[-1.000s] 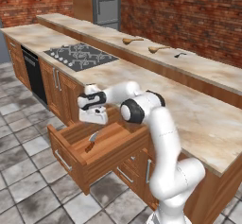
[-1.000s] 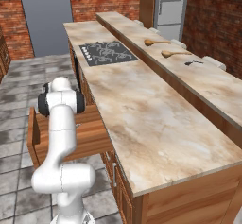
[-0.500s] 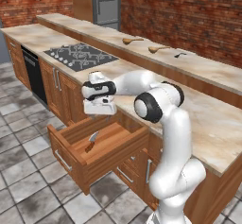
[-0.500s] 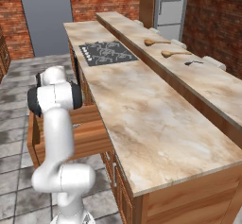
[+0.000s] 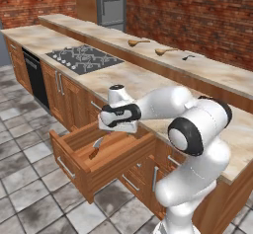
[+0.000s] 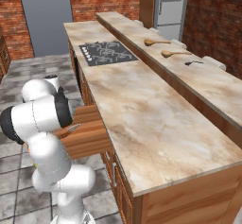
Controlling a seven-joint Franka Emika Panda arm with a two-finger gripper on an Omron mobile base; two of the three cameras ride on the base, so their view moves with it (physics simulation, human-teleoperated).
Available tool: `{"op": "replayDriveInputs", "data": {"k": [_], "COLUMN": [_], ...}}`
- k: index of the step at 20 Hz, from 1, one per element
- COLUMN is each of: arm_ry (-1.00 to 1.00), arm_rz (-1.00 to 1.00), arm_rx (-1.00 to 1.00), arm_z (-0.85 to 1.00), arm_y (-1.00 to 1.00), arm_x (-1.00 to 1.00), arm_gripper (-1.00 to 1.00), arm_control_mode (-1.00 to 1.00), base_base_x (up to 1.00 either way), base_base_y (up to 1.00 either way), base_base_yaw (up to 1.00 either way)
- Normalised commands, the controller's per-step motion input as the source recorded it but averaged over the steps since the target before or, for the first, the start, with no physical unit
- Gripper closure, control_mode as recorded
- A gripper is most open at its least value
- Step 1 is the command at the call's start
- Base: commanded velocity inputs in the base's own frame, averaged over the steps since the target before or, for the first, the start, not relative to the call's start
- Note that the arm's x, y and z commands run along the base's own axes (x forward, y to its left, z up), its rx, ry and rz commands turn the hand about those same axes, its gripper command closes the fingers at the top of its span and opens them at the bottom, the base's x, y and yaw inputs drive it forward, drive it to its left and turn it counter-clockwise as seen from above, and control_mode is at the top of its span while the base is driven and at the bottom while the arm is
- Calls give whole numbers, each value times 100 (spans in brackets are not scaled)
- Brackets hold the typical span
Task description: Pick up the metallic utensils from the counter and place them in the open drawer. Make sure not to pick up any wooden utensils.
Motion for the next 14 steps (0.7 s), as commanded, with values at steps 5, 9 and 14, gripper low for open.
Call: {"op": "replayDriveInputs", "data": {"k": [5, 9, 14], "arm_ry": [-12, -3, 1], "arm_rz": [7, 11, 22], "arm_rx": [7, 2, -1], "arm_z": [29, 62, 85], "arm_y": [-23, -9, 0], "arm_x": [-90, -60, -30], "arm_gripper": [-100, -100, -100], "arm_control_mode": [-100, -100, -100], "base_base_x": [0, 0, 0], "base_base_y": [0, 0, 0], "base_base_yaw": [0, 0, 0]}}
